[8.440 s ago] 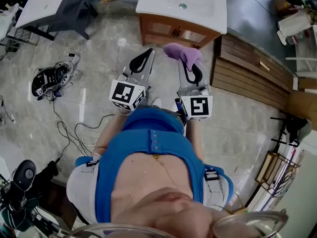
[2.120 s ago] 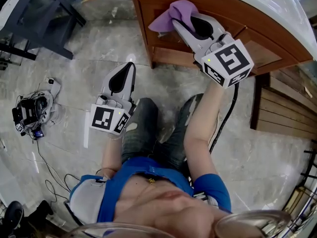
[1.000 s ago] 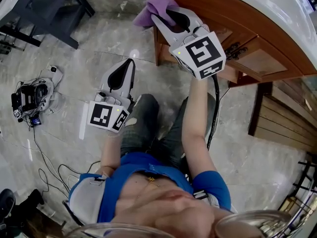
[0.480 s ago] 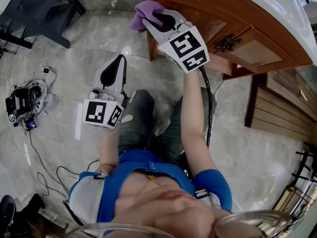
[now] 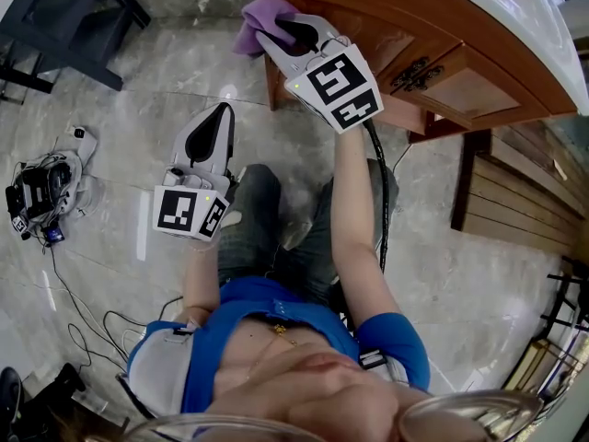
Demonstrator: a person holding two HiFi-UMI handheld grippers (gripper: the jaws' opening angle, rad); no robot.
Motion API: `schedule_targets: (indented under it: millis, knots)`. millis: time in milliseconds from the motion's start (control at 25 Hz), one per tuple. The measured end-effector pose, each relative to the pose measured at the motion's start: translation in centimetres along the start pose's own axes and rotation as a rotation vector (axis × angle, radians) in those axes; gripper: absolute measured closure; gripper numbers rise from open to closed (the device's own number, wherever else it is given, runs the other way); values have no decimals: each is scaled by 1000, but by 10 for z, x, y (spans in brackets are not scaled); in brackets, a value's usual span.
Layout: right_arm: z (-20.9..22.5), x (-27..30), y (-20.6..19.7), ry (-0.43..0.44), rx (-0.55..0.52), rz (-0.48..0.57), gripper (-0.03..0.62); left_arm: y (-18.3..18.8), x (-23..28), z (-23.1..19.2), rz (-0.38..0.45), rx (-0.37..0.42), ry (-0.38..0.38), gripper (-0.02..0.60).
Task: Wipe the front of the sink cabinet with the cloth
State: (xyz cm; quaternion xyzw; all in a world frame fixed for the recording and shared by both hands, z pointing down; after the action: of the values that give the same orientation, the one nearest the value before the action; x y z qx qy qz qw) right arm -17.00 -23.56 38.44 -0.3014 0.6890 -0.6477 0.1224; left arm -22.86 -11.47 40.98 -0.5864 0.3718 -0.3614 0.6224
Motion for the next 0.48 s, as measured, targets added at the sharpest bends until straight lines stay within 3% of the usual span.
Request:
schedule_targets:
  millis: [480]
  knots:
    - [17, -22, -4, -62, 12, -9, 537, -4, 1, 9, 5, -17, -36, 583]
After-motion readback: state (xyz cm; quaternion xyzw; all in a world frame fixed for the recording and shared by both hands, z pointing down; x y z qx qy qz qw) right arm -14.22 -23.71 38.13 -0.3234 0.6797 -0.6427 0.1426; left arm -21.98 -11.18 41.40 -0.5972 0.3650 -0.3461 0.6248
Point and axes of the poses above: the fingertips, and each gripper's own axes: x forward along the fingers, z to its right, y out of its top, the point moved 2 cm from there along -x, backward along the fingers, and after that the axes turned 9 degrees about x, right-handed, at the moved point
